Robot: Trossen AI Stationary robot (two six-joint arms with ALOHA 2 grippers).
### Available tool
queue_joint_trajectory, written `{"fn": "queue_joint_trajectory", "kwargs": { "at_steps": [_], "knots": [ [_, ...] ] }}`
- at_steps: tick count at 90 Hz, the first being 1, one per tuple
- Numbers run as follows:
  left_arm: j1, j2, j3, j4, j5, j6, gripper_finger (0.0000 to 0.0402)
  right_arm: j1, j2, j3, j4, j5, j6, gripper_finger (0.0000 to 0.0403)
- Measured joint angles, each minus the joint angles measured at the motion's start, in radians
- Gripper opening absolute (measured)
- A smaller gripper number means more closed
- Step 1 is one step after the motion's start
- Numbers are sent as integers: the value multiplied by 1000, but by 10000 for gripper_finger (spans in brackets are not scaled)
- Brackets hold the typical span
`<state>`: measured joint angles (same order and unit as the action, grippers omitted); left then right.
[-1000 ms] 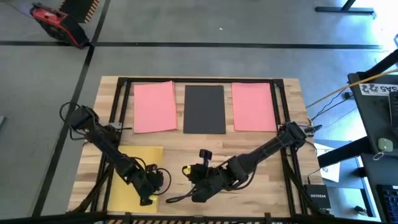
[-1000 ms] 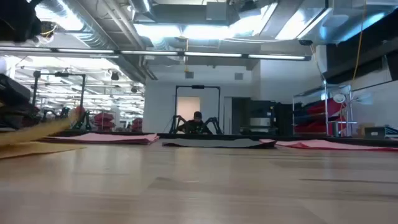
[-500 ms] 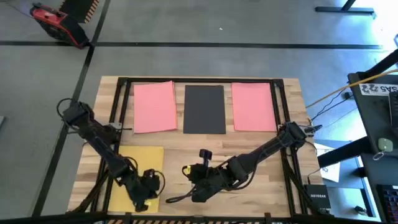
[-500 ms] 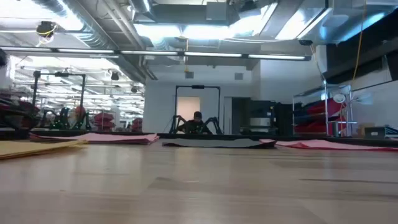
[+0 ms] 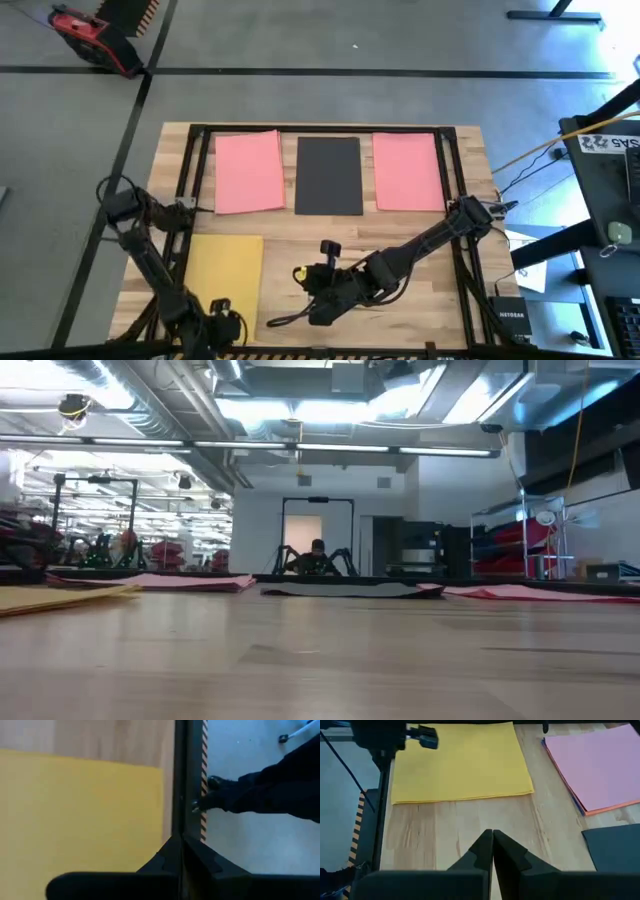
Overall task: Organize paper
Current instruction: Stack the yellow paper on top of the stacked yellow papers
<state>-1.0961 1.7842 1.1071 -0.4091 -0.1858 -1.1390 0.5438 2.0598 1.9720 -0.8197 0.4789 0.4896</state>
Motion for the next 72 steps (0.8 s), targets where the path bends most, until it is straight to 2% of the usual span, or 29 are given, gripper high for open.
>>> {"fn": "queue_joint_trajectory", "kwargs": {
  "at_steps": [29, 72],
  "knots": [
    [-24, 91, 24, -93, 29, -68, 0, 0, 0, 0, -10, 0, -19, 0],
    [-24, 97, 33, -131, 29, -111, 0, 0, 0, 0, -22, -8, -30, 0]
  ]
}}
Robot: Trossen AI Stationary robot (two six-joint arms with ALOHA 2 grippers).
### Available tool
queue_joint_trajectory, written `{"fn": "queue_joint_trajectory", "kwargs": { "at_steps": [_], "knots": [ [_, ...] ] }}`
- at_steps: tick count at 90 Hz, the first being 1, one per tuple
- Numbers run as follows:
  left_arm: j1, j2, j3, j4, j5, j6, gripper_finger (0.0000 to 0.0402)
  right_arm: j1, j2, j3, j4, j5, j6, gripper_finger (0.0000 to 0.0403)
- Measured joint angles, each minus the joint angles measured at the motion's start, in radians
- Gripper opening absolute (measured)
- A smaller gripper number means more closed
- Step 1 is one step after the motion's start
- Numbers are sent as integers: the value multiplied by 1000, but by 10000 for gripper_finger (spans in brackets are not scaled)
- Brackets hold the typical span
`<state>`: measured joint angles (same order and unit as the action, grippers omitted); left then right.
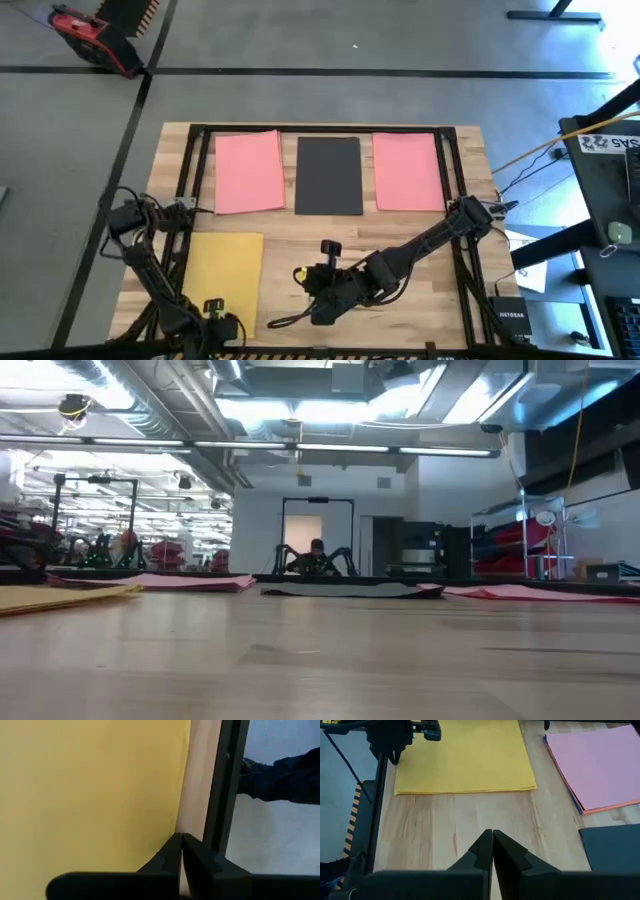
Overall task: Organize paper
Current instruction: Stack the yellow paper on top of the stacked yellow papers
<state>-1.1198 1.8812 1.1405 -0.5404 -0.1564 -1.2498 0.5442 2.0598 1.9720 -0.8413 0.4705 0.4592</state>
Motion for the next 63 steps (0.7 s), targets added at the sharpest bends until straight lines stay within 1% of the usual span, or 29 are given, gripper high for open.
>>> {"fn": "queue_joint_trajectory", "kwargs": {
  "at_steps": [32, 44, 58, 63],
  "knots": [
    [0, 0, 7, -7, 1, -25, 0, 0, 0, 0, 0, 0, -7, 0],
    [0, -7, 10, -16, 2, -32, 0, 0, 0, 0, 1, -21, -15, 0],
    [0, -9, 63, -53, 2, -28, 0, 0, 0, 0, 1, -30, -19, 0],
    [0, -9, 86, -64, 2, -27, 0, 0, 0, 0, 1, -51, -19, 0]
  ]
}}
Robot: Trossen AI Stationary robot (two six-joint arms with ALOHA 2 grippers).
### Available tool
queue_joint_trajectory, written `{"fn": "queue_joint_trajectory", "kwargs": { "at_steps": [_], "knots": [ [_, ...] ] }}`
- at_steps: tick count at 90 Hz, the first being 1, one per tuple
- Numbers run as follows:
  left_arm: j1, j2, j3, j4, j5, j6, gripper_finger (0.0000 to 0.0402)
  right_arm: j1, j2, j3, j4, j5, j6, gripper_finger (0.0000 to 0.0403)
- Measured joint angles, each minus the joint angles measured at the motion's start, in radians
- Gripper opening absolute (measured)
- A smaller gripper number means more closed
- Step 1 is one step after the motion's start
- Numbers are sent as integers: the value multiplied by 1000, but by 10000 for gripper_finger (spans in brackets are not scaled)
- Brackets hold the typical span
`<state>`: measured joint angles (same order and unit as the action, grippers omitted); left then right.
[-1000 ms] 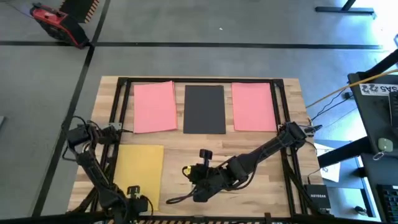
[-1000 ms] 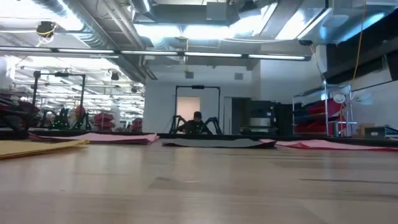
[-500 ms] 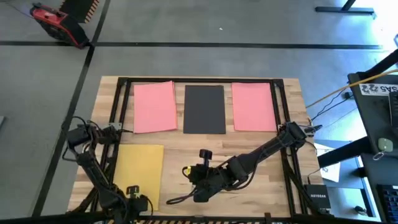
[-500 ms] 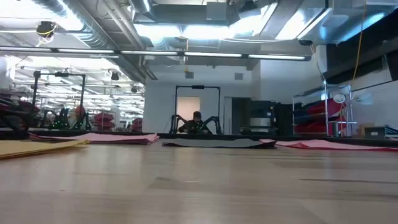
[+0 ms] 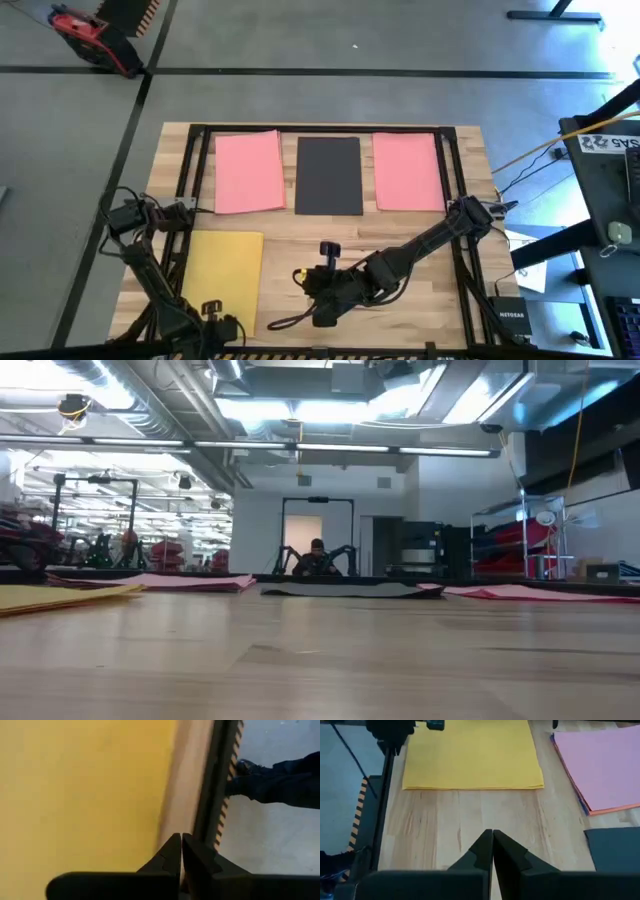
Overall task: Organize paper
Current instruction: Stack the yellow paper on top of the stacked yellow papers, then stack the pink paper on top of the stacked pink papers
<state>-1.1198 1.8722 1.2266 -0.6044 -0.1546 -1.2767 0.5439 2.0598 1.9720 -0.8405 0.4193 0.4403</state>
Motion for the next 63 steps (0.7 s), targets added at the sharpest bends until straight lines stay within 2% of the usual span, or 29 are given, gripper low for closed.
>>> {"fn": "queue_joint_trajectory", "kwargs": {
  "at_steps": [19, 36, 49, 63],
  "knots": [
    [0, -1, 114, -16, -19, 1, 0, -1, 0, 0, 0, -47, -4, 0],
    [-9, -33, 137, -42, -173, 1, 0, -1, 0, 0, 12, -72, -33, 0],
    [-8, -117, 75, -103, -335, -22, 0, -1, 0, -46, 69, -101, -66, 0],
    [23, -265, -76, 42, -460, 32, 0, -1, -5, -134, 160, -184, -74, 0]
  ]
}}
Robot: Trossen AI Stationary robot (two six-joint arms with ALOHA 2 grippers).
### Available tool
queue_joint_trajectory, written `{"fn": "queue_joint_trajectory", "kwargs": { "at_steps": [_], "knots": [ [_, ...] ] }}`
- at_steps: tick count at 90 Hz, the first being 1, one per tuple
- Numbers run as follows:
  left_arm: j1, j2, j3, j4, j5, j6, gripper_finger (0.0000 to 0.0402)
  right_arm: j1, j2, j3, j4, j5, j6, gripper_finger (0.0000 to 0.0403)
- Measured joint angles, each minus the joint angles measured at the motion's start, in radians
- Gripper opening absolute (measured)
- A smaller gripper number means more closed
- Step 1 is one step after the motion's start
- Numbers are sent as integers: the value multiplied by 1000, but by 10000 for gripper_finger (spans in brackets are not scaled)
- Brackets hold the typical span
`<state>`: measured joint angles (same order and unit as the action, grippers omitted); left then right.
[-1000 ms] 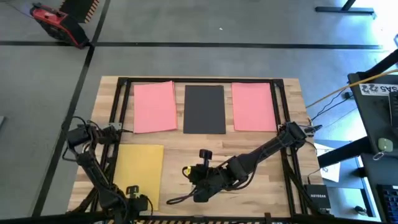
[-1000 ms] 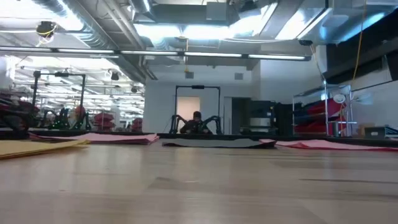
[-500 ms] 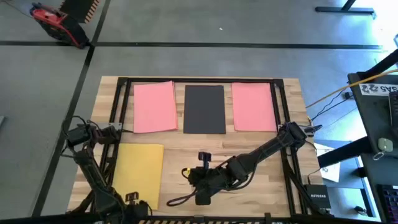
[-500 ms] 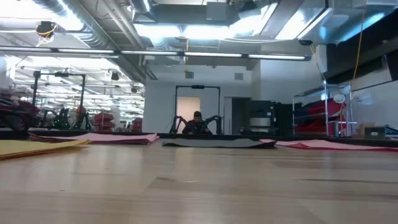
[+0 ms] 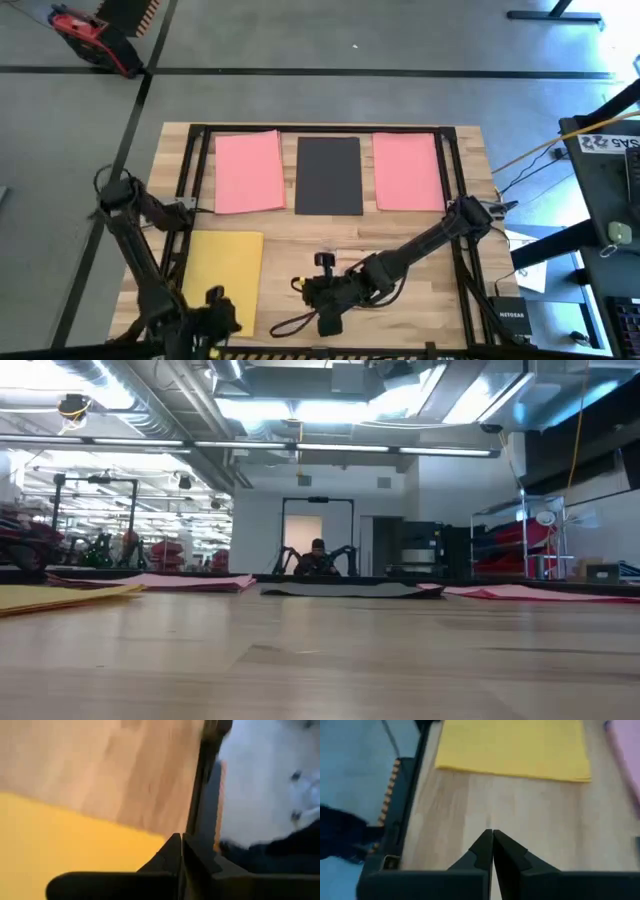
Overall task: Organize paper
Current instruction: Stack the pink paper on top of the stacked pink papers
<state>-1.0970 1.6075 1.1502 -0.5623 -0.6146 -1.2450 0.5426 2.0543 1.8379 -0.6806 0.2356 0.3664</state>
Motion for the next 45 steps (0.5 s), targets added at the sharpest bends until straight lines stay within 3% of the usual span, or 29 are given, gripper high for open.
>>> {"fn": "queue_joint_trajectory", "kwargs": {
  "at_steps": [11, 24, 45],
  "knots": [
    [51, -127, -150, 176, -58, 99, 0, -1, -16, -67, 84, -28, 0, 0],
    [147, -270, -344, 404, -57, 241, 0, -24, -50, -169, 248, -77, -8, 0],
    [367, -466, -604, 642, 140, 421, 0, -124, -166, -437, 565, -147, -5, 0]
  ]
}}
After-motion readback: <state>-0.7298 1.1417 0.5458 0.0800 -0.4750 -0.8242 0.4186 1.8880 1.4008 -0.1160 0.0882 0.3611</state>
